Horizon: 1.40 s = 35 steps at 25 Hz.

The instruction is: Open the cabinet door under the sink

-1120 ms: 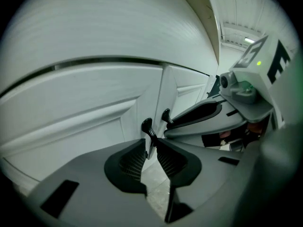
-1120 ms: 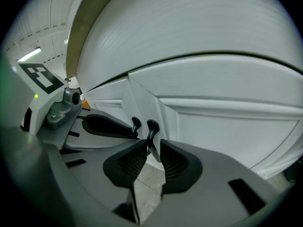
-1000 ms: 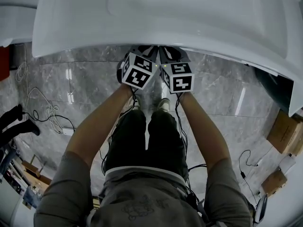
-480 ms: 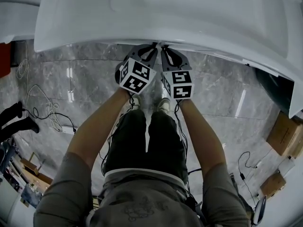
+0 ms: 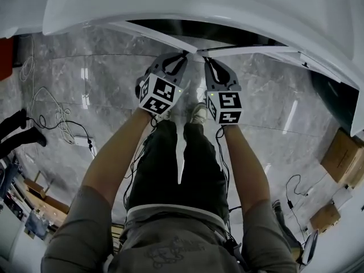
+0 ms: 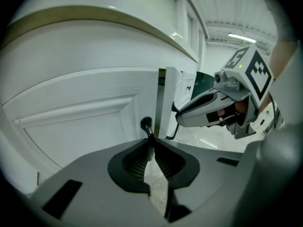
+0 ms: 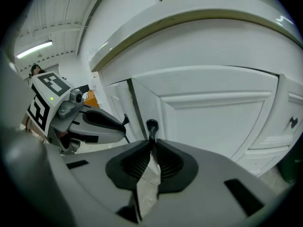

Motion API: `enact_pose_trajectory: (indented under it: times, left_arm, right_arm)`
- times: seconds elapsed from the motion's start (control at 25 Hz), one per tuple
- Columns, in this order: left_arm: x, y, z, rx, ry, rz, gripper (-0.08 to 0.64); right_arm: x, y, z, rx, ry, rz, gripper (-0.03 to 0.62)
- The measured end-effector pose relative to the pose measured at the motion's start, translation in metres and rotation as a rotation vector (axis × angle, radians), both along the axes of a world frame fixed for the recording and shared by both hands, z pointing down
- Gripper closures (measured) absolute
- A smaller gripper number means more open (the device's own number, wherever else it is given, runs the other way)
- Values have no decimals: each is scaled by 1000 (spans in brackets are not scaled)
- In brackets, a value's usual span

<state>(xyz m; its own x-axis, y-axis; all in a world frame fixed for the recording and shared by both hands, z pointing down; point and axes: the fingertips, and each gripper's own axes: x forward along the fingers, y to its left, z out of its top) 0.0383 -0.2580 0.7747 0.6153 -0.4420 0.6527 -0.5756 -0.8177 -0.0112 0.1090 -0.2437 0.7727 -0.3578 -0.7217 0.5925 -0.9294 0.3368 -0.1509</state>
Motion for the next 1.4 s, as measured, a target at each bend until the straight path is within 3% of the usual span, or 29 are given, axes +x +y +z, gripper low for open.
enact_pose_trajectory:
  times: [0.76, 1.16, 1.4]
  left_arm:
    - [-66, 65, 1, -3, 107, 19, 514]
    - [-131, 101, 1, 23, 125, -85, 514]
    - [-181, 113, 5, -5, 91, -226, 514]
  right_arm:
    - [36, 87, 1, 26, 14, -136, 540]
    - [93, 145, 6, 6, 61, 18, 541]
    - [144, 177, 16, -85, -45, 312, 540]
